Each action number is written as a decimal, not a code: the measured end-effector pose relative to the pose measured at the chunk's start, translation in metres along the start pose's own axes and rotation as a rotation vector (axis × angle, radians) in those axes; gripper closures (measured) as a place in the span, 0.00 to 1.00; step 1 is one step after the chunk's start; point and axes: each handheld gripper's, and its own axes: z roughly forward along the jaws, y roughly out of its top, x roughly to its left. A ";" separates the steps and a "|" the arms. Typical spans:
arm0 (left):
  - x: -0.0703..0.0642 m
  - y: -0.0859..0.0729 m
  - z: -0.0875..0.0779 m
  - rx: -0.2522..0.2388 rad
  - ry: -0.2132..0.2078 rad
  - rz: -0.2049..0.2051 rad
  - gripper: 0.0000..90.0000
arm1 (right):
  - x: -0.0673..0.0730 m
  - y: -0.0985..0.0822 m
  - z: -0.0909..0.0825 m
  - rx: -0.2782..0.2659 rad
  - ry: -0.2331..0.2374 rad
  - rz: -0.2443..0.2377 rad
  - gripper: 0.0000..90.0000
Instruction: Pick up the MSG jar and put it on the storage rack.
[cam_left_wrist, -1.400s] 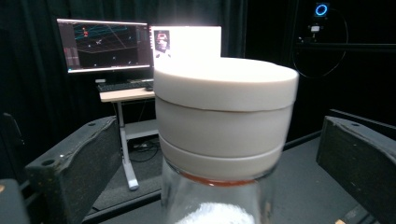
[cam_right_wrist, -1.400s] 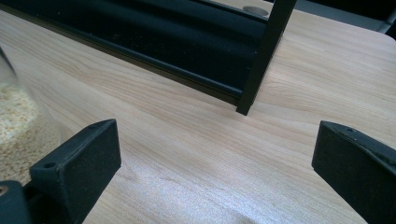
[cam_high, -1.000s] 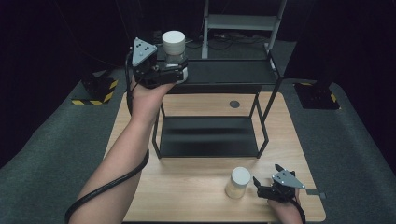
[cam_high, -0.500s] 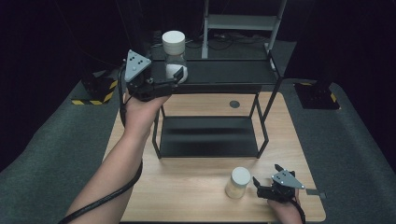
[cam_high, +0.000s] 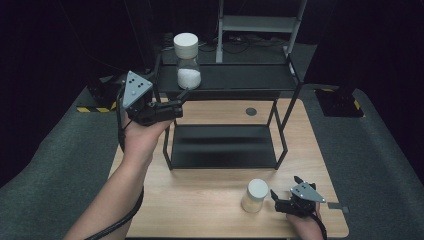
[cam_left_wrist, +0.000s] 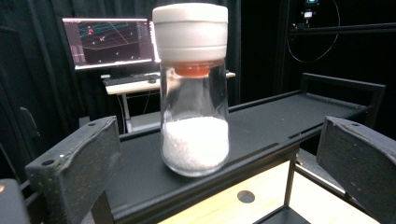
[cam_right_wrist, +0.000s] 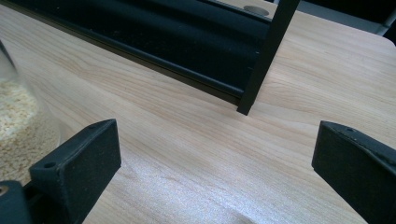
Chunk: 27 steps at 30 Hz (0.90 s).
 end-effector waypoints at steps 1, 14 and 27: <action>0.000 0.000 0.000 0.000 0.000 0.000 0.00 | 0.000 0.000 0.000 0.000 0.000 0.000 0.00; -0.004 -0.025 -0.012 0.035 -0.020 0.010 0.00 | 0.000 0.000 0.000 0.001 0.001 -0.002 0.00; -0.008 -0.066 -0.022 0.108 -0.034 0.018 0.00 | 0.001 0.000 0.000 0.001 0.000 -0.008 0.00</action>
